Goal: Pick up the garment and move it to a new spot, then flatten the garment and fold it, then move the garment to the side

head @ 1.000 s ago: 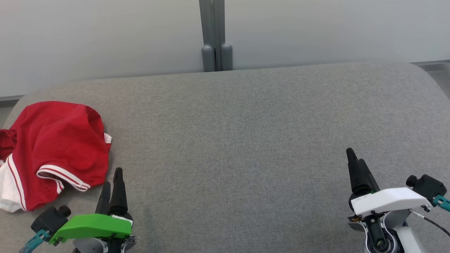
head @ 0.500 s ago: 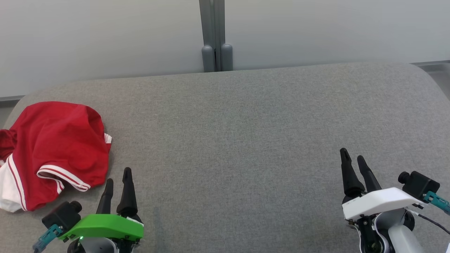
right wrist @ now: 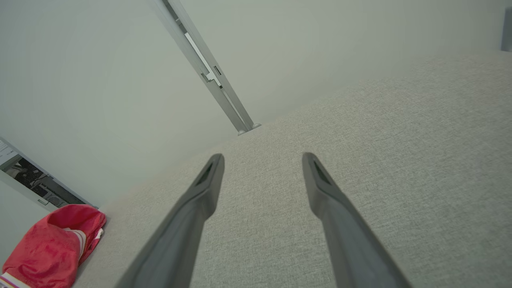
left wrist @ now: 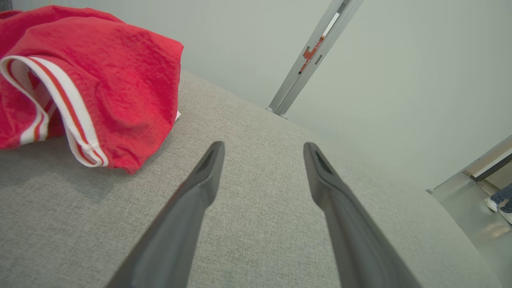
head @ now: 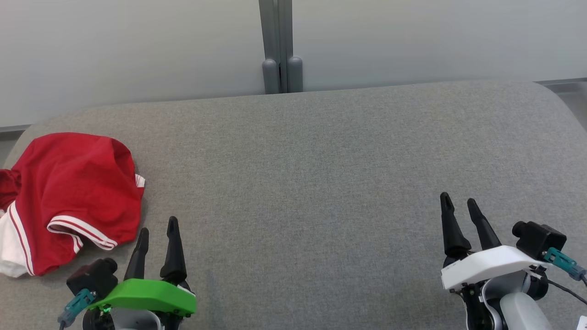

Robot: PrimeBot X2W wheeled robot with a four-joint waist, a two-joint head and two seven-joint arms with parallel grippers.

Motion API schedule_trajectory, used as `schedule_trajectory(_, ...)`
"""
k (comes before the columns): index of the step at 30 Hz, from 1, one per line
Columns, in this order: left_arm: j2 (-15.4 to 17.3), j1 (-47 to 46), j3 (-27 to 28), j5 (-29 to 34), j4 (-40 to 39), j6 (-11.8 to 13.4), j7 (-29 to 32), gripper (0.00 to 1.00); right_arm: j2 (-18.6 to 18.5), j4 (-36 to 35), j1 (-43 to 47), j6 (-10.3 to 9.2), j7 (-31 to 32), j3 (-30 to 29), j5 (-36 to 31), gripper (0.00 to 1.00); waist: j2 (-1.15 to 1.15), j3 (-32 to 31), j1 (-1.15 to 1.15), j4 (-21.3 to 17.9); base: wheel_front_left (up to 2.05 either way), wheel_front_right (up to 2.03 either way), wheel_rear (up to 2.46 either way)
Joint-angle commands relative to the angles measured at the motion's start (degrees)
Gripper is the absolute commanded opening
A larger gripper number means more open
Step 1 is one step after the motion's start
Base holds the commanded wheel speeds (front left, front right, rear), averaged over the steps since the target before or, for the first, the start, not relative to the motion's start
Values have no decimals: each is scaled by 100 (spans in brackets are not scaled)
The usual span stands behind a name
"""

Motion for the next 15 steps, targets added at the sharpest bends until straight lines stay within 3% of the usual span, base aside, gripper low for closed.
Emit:
schedule_trajectory(1, 45, 5, -14, 163, -44, 35, -47, 100, -33, -26, -118, 2, -56, 18, -178, 100, 0, -2, 0, 1, 0, 0, 0)
schedule_trajectory(15, 80, 141, -19, 976, -135, 18, -235, 100, -39, 38, -51, 2, -248, 64, -1035, 100, 0, -43, 0, 12, 0, 0, 0)
